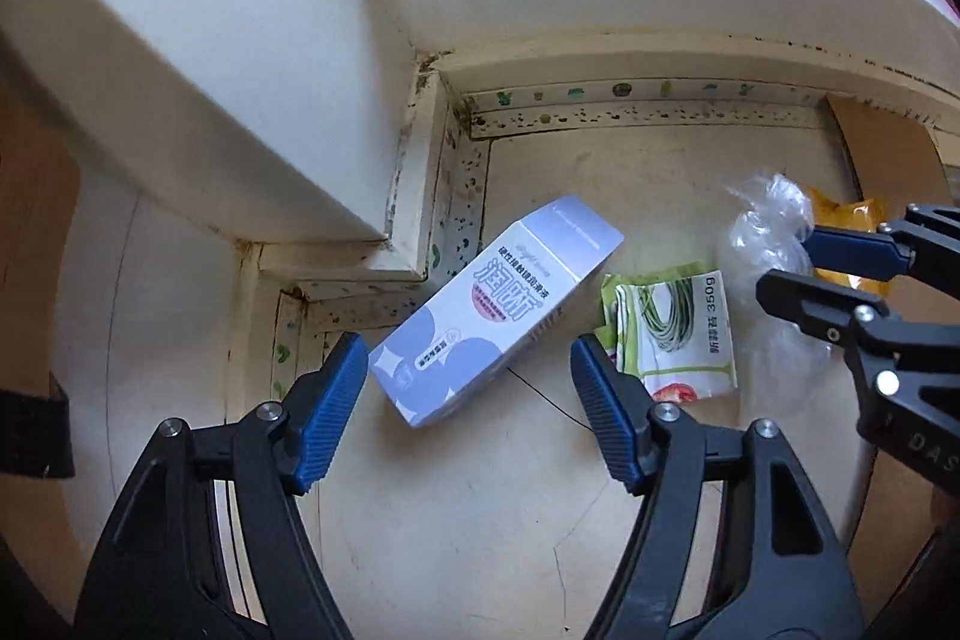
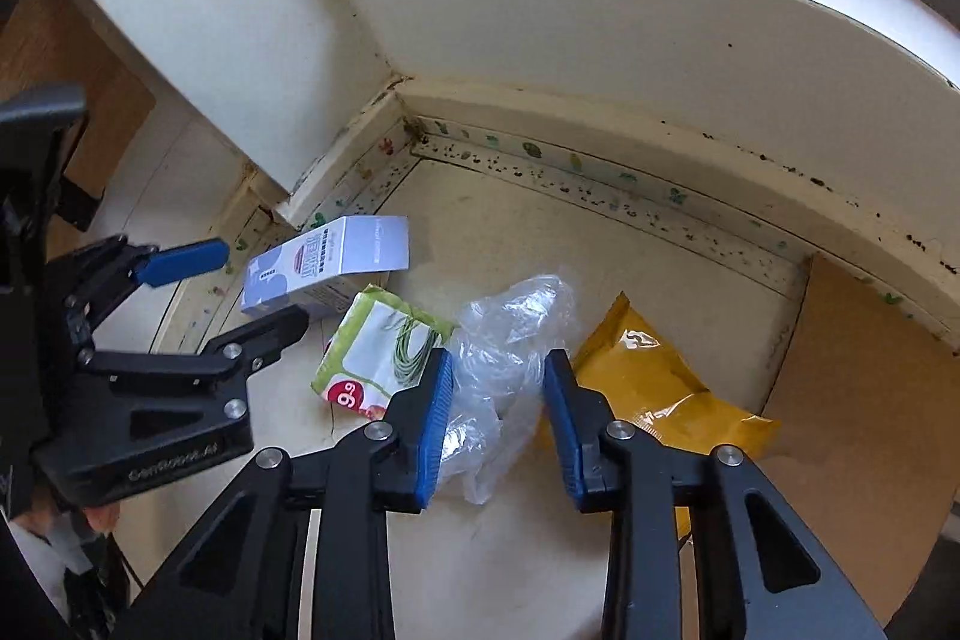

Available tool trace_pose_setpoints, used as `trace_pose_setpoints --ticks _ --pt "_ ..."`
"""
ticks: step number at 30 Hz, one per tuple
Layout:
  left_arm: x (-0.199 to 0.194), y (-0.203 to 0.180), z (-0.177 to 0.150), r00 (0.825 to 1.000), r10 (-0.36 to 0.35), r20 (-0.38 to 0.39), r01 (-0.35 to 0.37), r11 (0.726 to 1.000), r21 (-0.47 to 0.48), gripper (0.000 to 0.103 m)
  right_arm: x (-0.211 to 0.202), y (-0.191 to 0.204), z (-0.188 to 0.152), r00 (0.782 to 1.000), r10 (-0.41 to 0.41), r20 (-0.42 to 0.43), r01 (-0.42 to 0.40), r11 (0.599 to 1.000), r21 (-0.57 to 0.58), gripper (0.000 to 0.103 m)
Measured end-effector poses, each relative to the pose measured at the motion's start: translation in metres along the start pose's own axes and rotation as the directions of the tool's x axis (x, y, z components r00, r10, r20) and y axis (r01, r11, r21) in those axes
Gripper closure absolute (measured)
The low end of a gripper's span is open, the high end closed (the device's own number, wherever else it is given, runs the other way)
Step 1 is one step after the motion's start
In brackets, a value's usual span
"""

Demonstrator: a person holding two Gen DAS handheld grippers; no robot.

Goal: Collect trash
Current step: 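Grasp the white-blue box with the left tool while the right tool grasps a clear plastic bag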

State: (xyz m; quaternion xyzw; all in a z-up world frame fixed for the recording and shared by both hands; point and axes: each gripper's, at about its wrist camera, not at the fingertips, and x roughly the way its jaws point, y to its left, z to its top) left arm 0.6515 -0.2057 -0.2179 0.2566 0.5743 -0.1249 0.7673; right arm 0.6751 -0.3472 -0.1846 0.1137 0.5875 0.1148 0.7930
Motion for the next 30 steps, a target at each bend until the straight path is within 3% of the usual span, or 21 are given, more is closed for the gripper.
trace_pose_setpoints --ticks 4,9,11,13,17,20,30 --pt "0.022 0.0 0.006 0.999 0.017 -0.036 -0.016 0.999 0.039 0.035 -0.002 0.001 -0.007 1.0 0.025 -0.001 -0.025 1.0 -0.013 0.073" --pt "0.043 -0.003 0.006 0.998 -0.015 -0.061 0.019 0.998 0.064 0.035 -0.011 0.009 -0.02 0.999 0.04 0.026 -0.039 0.999 -0.033 0.073" --pt "0.046 -0.002 0.005 0.997 -0.056 -0.059 0.059 0.996 0.059 0.049 -0.011 0.01 -0.021 0.998 0.052 0.028 -0.051 0.998 -0.037 0.073" --pt "0.047 -0.004 0.002 0.994 -0.088 -0.063 0.091 0.994 0.054 0.055 -0.016 0.013 -0.028 0.998 0.056 0.033 -0.055 0.998 -0.044 0.073" --pt "0.044 -0.013 -0.012 0.993 -0.107 -0.048 0.11 0.992 0.064 0.063 -0.021 0.015 -0.036 0.996 0.053 0.07 -0.049 0.997 -0.052 0.074" --pt "0.041 -0.012 -0.023 0.99 -0.134 -0.05 0.136 0.991 0.022 0.072 -0.028 0.016 -0.045 0.996 0.059 0.068 -0.055 0.997 -0.056 0.076" --pt "-0.002 -0.013 -0.086 0.996 -0.083 -0.03 0.081 0.994 -0.075 0.072 -0.06 0.025 -0.077 0.994 0.072 0.087 -0.069 0.997 -0.034 0.08"
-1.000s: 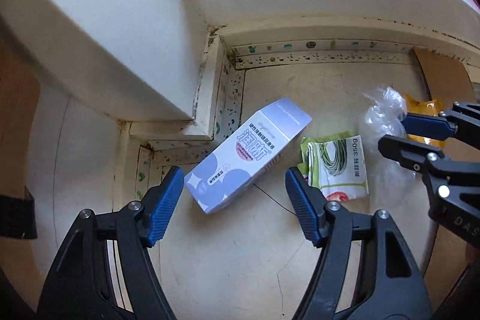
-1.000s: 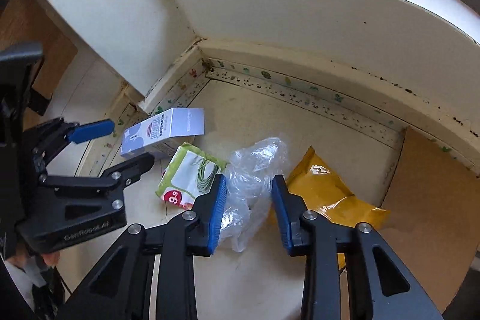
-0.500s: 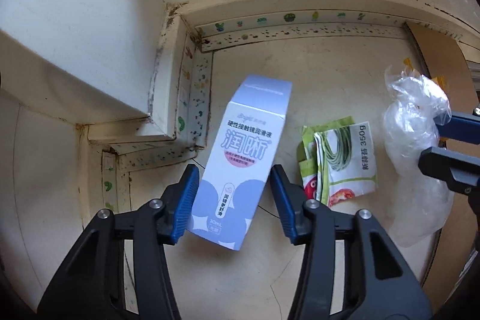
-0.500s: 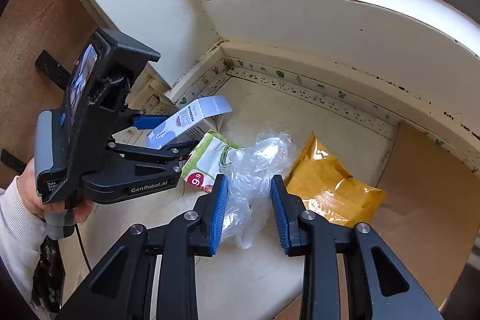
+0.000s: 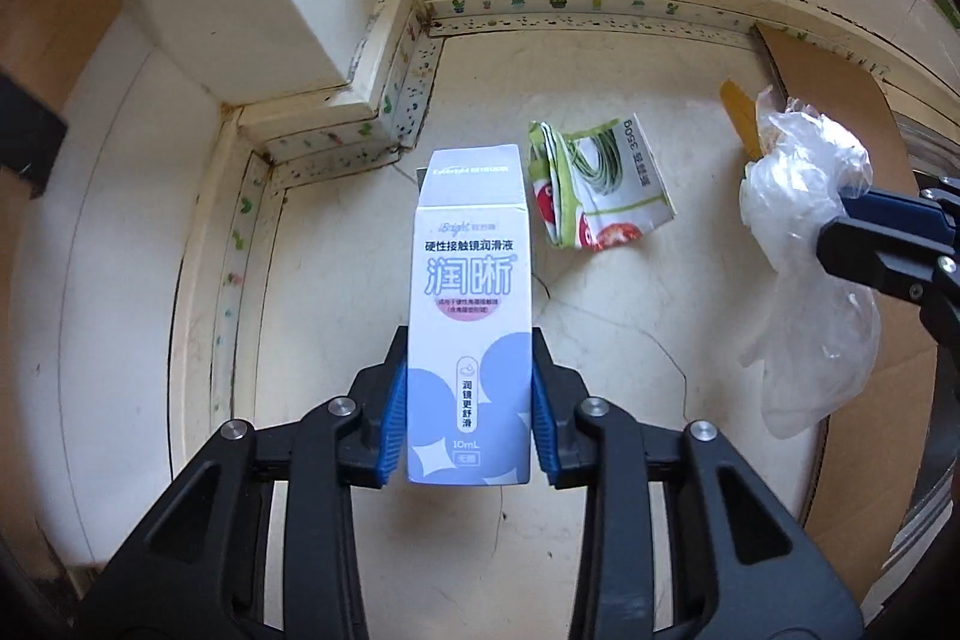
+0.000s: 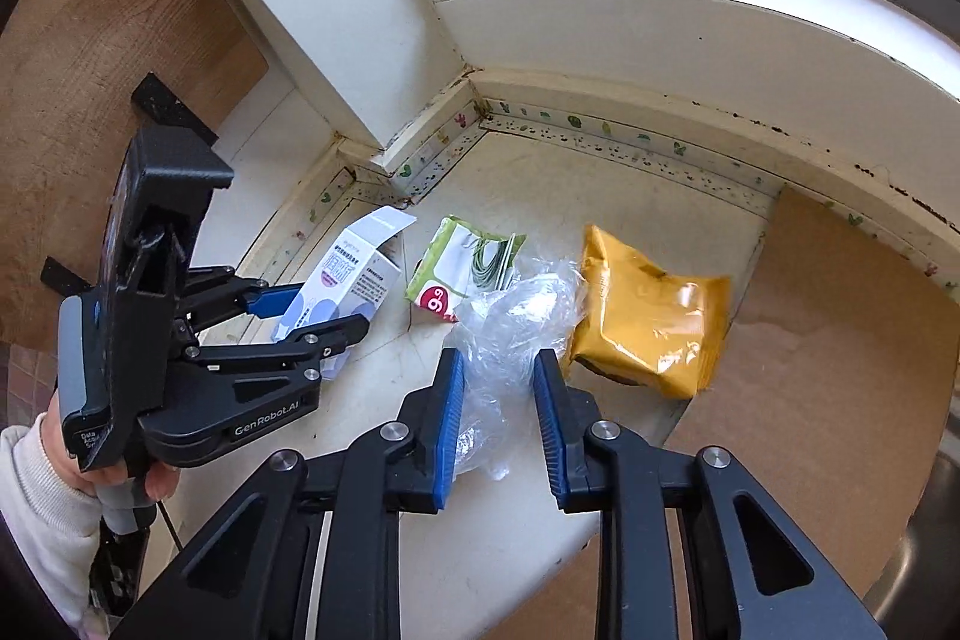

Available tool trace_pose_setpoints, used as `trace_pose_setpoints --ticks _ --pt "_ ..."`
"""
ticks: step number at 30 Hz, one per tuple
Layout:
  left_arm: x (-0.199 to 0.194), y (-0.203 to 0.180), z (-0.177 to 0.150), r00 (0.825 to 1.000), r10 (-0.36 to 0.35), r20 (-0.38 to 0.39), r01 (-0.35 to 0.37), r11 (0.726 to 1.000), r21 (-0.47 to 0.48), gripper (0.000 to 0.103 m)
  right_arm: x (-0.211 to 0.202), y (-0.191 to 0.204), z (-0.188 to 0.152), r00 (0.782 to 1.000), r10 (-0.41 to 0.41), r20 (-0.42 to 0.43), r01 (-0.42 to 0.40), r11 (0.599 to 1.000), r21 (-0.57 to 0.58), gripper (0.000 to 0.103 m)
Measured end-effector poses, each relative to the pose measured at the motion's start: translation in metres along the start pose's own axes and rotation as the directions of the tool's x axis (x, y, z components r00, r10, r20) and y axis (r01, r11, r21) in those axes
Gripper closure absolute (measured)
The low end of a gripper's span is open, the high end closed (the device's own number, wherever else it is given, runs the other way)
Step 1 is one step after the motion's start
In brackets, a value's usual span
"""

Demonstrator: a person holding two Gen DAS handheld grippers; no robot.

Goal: Collect trash
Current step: 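Grasp the white-blue box with the left tool while the right tool grasps a clear plastic bag, then carry box and plastic bag down over the bin and open both tools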

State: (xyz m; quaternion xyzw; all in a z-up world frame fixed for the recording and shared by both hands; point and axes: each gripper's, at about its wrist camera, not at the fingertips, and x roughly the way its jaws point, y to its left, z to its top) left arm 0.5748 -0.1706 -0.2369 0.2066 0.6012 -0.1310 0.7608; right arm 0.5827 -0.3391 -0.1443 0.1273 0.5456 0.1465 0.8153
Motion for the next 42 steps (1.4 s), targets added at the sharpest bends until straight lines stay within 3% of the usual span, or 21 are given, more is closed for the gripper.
trace_pose_setpoints --ticks 5,9,15,24,30,36,42 --pt "-0.043 -0.012 -0.035 0.999 -0.008 0.031 0.008 1.0 -0.015 0.072 -0.035 0.022 -0.027 1.0 -0.001 0.027 0.001 1.0 -0.01 0.08" --pt "-0.099 -0.026 -0.07 0.998 -0.023 0.062 0.024 1.0 -0.006 0.072 -0.068 0.048 -0.06 0.999 -0.005 0.053 0.006 1.0 -0.026 0.08" --pt "-0.174 -0.041 -0.162 0.992 -0.046 0.117 0.048 0.999 -0.013 0.072 -0.119 0.099 -0.117 0.996 -0.021 0.09 0.026 0.998 -0.056 0.08" --pt "-0.256 -0.044 -0.305 0.983 -0.079 0.163 0.092 0.993 -0.074 0.072 -0.194 0.195 -0.243 0.991 -0.007 0.137 0.019 0.996 -0.09 0.08" --pt "-0.276 -0.044 -0.397 0.977 -0.121 0.173 0.143 0.982 -0.12 0.072 -0.212 0.241 -0.334 0.994 -0.009 0.106 0.02 0.995 -0.101 0.08" --pt "-0.262 -0.052 -0.481 0.978 -0.138 0.159 0.163 0.974 -0.159 0.072 -0.214 0.277 -0.432 0.999 -0.009 0.053 0.015 0.994 -0.111 0.08" --pt "-0.233 -0.066 -0.542 0.981 -0.122 0.148 0.148 0.973 -0.175 0.072 -0.187 0.287 -0.507 1.0 -0.024 -0.02 0.022 0.995 -0.094 0.08"
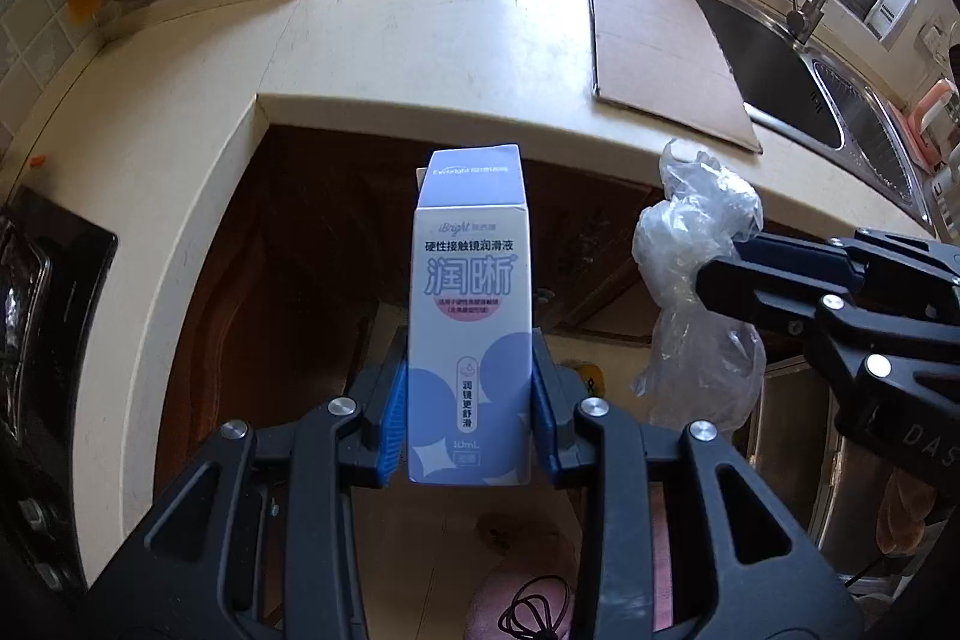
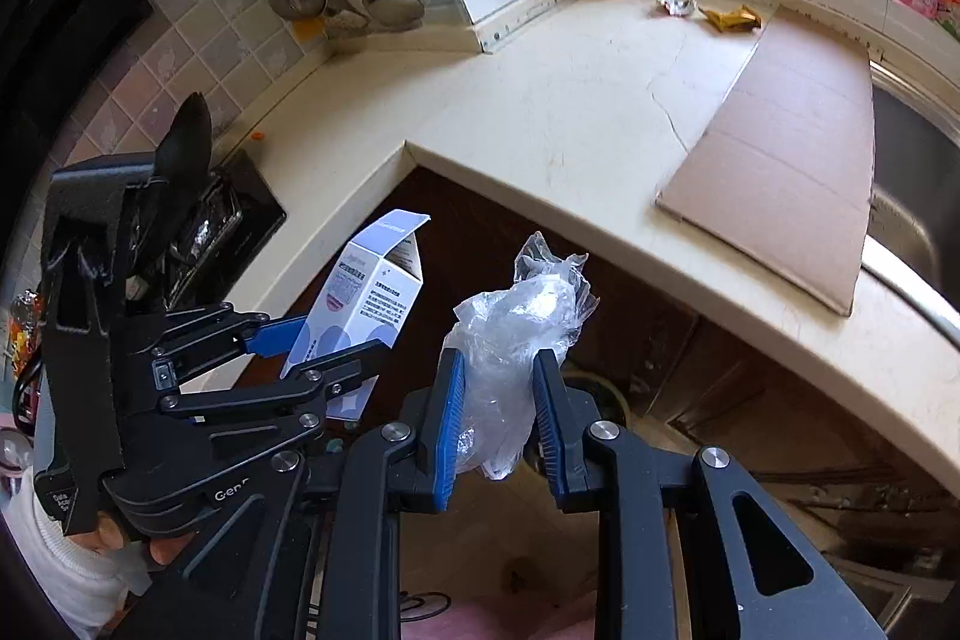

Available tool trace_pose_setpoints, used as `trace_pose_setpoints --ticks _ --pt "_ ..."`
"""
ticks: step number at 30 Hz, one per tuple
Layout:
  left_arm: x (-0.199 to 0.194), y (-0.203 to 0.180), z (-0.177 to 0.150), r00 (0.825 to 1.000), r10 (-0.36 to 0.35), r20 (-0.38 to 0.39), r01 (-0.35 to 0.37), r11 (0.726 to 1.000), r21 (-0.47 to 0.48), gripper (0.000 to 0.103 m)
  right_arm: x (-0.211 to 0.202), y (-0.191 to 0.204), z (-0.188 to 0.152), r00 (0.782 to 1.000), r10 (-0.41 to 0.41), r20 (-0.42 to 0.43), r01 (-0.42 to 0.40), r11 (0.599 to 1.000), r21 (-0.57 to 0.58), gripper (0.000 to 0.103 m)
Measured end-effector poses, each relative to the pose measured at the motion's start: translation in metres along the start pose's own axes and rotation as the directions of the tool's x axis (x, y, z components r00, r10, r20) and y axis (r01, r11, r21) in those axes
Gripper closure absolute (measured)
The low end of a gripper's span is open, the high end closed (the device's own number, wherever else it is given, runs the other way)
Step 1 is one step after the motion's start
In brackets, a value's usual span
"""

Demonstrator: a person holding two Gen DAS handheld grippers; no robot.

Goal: Collect trash
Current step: 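Carry box and plastic bag down over the bin and open both tools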

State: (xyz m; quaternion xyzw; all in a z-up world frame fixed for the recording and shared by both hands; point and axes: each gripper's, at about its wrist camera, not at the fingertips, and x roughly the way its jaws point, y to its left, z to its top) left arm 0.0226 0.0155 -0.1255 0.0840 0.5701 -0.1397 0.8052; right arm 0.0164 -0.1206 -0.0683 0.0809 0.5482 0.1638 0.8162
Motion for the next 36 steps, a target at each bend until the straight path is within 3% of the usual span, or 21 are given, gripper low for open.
trace_pose_setpoints --ticks 7,15,23,27,32,33,34,36 --pt "0.066 0.002 -0.055 0.999 0.005 -0.049 -0.008 0.999 -0.05 0.072 0.065 -0.002 -0.067 0.997 -0.027 -0.07 0.027 1.0 -0.001 0.08" --pt "0.183 0.011 -0.11 0.987 -0.065 -0.148 0.041 0.986 -0.164 0.072 0.169 -0.028 -0.143 0.983 -0.01 -0.182 0.016 0.999 0.036 0.08" --pt "0.309 0.015 -0.148 0.98 -0.064 -0.187 0.029 0.982 -0.187 0.071 0.298 -0.077 -0.192 0.958 -0.045 -0.284 0.064 0.996 0.057 0.08" --pt "0.369 0.017 -0.163 0.977 -0.049 -0.208 0.008 0.981 -0.194 0.071 0.35 -0.087 -0.207 0.952 -0.081 -0.294 0.087 0.996 0.006 0.08" --pt "0.426 0.023 -0.176 0.959 -0.076 -0.274 0.013 0.974 -0.225 0.056 0.401 -0.105 -0.208 0.943 -0.095 -0.318 0.089 0.995 -0.034 0.073" --pt "0.435 0.031 -0.172 0.952 -0.079 -0.295 0.008 0.972 -0.233 0.051 0.408 -0.105 -0.21 0.94 -0.1 -0.326 0.093 0.995 -0.039 0.07" --pt "0.446 0.036 -0.173 0.943 -0.079 -0.324 -0.005 0.968 -0.25 0.04 0.417 -0.108 -0.203 0.937 -0.104 -0.333 0.095 0.995 -0.042 0.067" --pt "0.454 0.045 -0.173 0.941 -0.088 -0.327 -0.016 0.953 -0.302 0.03 0.426 -0.114 -0.203 0.933 -0.106 -0.344 0.097 0.994 -0.042 0.062"
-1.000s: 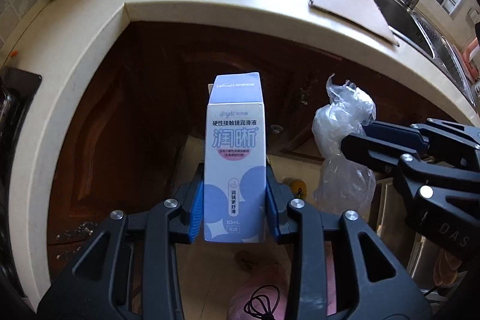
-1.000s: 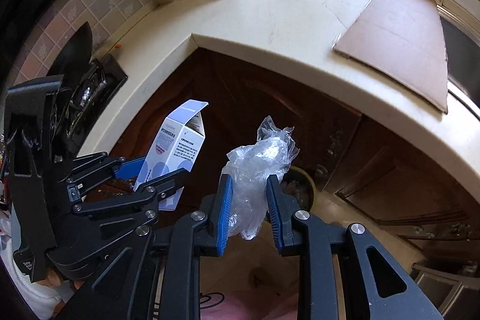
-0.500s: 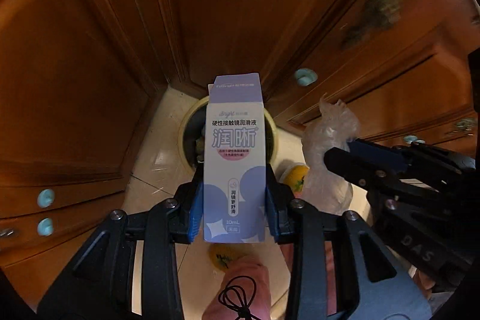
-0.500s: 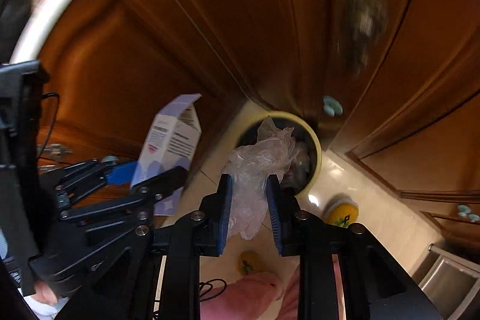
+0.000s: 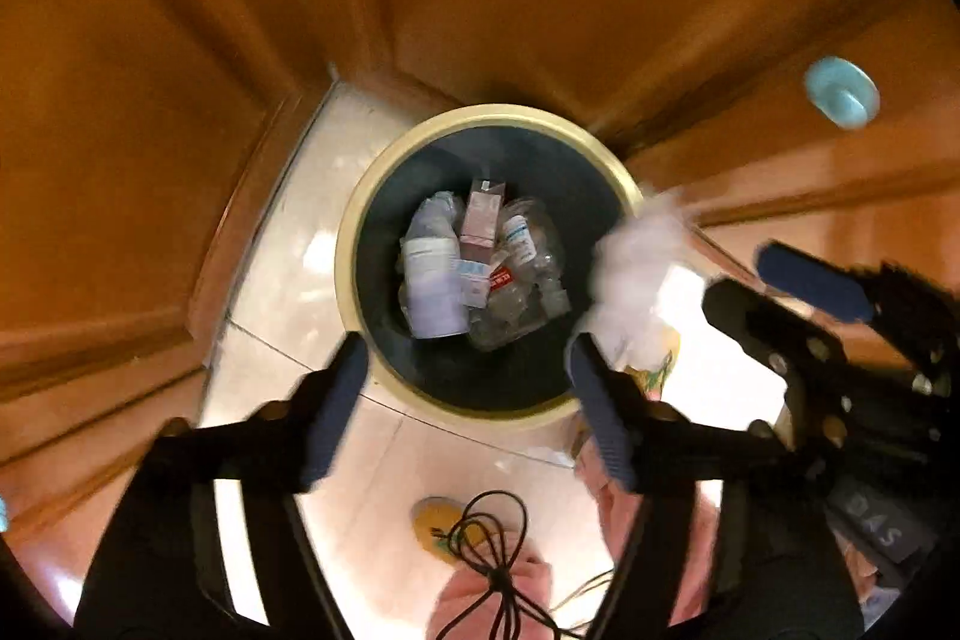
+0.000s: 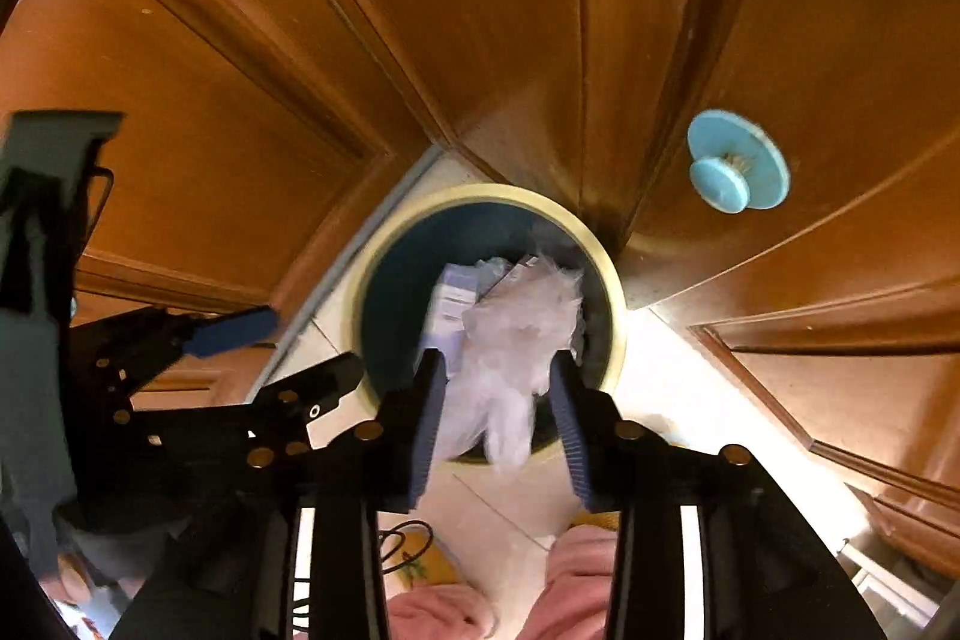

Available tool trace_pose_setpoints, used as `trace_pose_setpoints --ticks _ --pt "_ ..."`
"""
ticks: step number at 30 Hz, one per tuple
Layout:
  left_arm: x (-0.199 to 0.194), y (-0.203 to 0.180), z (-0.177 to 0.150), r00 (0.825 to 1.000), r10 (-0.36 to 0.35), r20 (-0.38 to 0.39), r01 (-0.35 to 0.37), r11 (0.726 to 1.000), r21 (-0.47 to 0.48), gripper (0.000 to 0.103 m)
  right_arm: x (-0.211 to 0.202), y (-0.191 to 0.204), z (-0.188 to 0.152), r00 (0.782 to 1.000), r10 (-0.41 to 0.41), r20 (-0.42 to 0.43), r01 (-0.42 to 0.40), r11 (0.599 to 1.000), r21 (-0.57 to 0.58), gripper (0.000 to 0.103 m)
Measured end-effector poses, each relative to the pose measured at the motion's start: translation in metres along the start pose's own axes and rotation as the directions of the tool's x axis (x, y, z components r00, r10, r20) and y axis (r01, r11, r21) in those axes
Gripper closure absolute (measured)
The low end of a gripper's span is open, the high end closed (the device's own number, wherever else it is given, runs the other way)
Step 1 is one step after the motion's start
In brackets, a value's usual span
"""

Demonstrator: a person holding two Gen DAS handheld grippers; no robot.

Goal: Collect trash
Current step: 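Carry box and plastic bag down over the bin and open both tools, then raise both open tools back up toward the counter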

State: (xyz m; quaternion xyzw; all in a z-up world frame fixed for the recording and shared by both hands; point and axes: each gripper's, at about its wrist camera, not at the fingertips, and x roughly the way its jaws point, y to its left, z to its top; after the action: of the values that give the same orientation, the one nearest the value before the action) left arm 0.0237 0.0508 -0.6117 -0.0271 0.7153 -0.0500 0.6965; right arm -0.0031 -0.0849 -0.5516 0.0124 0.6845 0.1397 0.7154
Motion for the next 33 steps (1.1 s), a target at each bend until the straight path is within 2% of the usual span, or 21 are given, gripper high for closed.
trace_pose_setpoints --ticks 2,3,4,11,14,16,20,24,29,33 --pt "0.003 0.006 0.001 1.0 0.001 0.01 -0.001 0.999 -0.037 0.014 0.006 -0.004 0.009 1.0 0.007 0.0 -0.007 1.0 0.009 0.05" --pt "0.003 0.009 0.003 1.0 0.009 0.011 -0.008 0.999 -0.046 0.01 0.006 -0.006 0.009 1.0 0.007 0.008 -0.007 1.0 0.012 0.042" --pt "0.002 0.011 0.003 1.0 0.011 0.016 -0.011 0.998 -0.054 0.005 0.004 -0.008 0.01 1.0 0.005 0.02 -0.005 1.0 0.015 0.039" --pt "-0.015 0.012 0.003 1.0 0.017 0.02 -0.016 0.999 -0.04 0.005 -0.011 -0.015 0.009 1.0 0.022 0.017 -0.022 1.0 0.012 0.038" --pt "-0.034 0.011 -0.001 1.0 0.008 0.016 -0.008 0.999 -0.041 0.005 -0.02 -0.012 0.007 0.999 0.036 0.013 -0.036 0.999 0.024 0.038" --pt "-0.056 0.008 -0.005 1.0 0.005 0.014 -0.004 0.999 -0.042 0.005 -0.039 -0.011 0.002 0.999 0.053 0.008 -0.054 0.998 0.044 0.038" --pt "-0.11 0.004 -0.012 1.0 -0.003 0.022 0.004 0.999 -0.044 0.005 -0.083 -0.006 -0.002 0.997 0.073 0.012 -0.074 0.995 0.067 0.038" --pt "-0.18 -0.007 -0.018 0.999 -0.008 0.046 0.009 1.0 -0.022 0.005 -0.149 0.005 -0.002 0.996 0.082 0.042 -0.085 0.993 0.082 0.038" --pt "-0.282 -0.029 -0.023 0.992 -0.013 0.125 0.008 0.999 0.038 0.005 -0.25 0.017 -0.001 0.991 0.082 0.105 -0.092 0.991 0.095 0.038" --pt "-0.362 -0.05 -0.023 0.978 -0.031 0.205 0.013 0.996 0.091 0.005 -0.336 0.028 0.005 0.981 0.062 0.183 -0.08 0.992 0.093 0.038"
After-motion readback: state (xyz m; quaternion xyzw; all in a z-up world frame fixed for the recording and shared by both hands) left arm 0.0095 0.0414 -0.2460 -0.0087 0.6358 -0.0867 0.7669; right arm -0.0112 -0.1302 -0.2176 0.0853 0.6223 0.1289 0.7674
